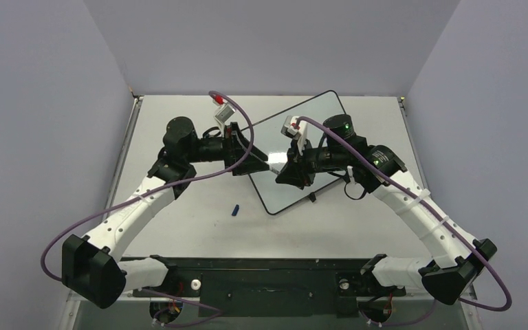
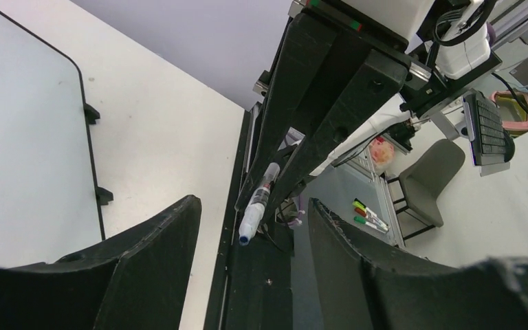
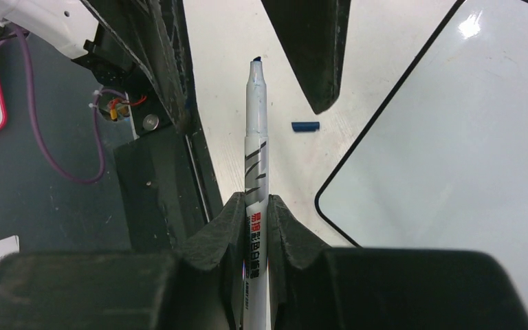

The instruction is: Write a sentence on the whiteboard

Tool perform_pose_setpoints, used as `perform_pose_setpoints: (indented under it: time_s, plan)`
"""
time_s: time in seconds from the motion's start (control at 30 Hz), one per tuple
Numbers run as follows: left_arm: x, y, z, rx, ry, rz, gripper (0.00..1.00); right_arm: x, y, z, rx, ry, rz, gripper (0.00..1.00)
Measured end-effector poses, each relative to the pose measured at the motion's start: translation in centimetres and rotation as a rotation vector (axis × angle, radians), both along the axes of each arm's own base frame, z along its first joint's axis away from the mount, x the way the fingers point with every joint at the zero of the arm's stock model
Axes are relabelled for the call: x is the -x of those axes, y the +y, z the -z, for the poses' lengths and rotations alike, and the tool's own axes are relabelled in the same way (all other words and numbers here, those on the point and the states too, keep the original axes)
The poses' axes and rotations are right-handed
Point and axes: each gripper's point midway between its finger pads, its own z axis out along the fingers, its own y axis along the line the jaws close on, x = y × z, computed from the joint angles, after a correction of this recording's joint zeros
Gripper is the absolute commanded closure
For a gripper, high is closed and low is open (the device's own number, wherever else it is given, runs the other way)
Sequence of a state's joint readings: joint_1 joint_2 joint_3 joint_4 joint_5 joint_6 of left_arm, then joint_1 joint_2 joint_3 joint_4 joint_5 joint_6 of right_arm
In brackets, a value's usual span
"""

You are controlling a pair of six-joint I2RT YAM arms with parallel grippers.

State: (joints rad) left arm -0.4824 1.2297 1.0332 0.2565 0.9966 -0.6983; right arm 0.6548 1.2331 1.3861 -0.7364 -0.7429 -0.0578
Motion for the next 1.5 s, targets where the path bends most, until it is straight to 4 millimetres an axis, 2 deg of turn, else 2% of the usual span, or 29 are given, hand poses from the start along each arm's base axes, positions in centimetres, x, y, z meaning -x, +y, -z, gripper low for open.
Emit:
perform_pose_setpoints:
  time_s: [0.2, 0.37, 0.5, 0.8, 0.87, 0.9, 1.03, 1.07, 1.1, 1.13, 1.17, 1.2, 1.23, 1.27, 1.3, 1.5]
  plan:
    - [0.5, -0.7, 0.6, -0.008, 0.015, 0.035, 0.6, 0.2, 0.4, 0.3, 0.024, 0.0, -0.018, 1.0]
    - [0.8, -1.1, 1.1, -0.02, 0.019, 0.054, 0.65, 0.3, 0.6, 0.2, 0.028, -0.007, -0.027, 1.0]
    - [1.1, -1.3, 1.5, -0.032, 0.023, 0.063, 0.74, 0.2, 0.7, 0.2, 0.032, -0.011, -0.031, 1.0]
    - [1.7, -1.6, 2.3, -0.057, 0.022, 0.081, 0.79, 0.3, 0.9, 0.3, 0.038, -0.014, -0.035, 1.0]
    - [1.7, -1.6, 2.5, -0.064, 0.025, 0.083, 0.89, 0.2, 0.9, 0.2, 0.037, -0.019, -0.032, 1.0]
    - [1.8, -1.6, 2.5, -0.066, 0.028, 0.084, 0.99, 0.2, 0.8, 0.1, 0.037, -0.021, -0.031, 1.0]
    - [1.9, -1.7, 2.5, -0.065, 0.028, 0.086, 1.0, 0.1, 0.7, 0.2, 0.044, -0.026, -0.032, 1.0]
    - [1.8, -1.7, 2.5, -0.064, 0.029, 0.084, 1.0, 0.1, 0.7, 0.2, 0.045, -0.028, -0.033, 0.95]
    - [1.8, -1.7, 2.4, -0.063, 0.028, 0.083, 1.0, 0.1, 0.7, 0.3, 0.045, -0.03, -0.032, 0.84]
    - [1.7, -1.7, 2.4, -0.063, 0.029, 0.079, 1.0, 0.0, 0.7, 0.3, 0.046, -0.033, -0.03, 0.61]
    - [1.7, -1.7, 2.4, -0.062, 0.029, 0.075, 1.0, -0.1, 0.7, 0.3, 0.048, -0.034, -0.027, 0.49]
    - [1.6, -1.8, 2.4, -0.061, 0.026, 0.067, 1.0, -0.1, 0.7, 0.3, 0.049, -0.026, -0.016, 0.33]
    - [1.4, -1.8, 2.3, -0.059, 0.022, 0.054, 1.0, -0.2, 0.6, 0.3, 0.052, -0.024, -0.007, 0.26]
    - [1.2, -1.8, 2.2, -0.055, 0.016, 0.044, 1.0, -0.3, 0.6, 0.3, 0.05, -0.021, 0.002, 0.21]
    - [1.1, -1.7, 2.0, -0.051, 0.008, 0.03, 1.0, -0.4, 0.6, 0.2, 0.045, -0.023, 0.012, 0.2]
    - [1.0, -1.1, -0.8, 0.013, -0.062, -0.023, 1.0, -0.4, -0.4, -0.5, -0.042, -0.021, 0.102, 0.18]
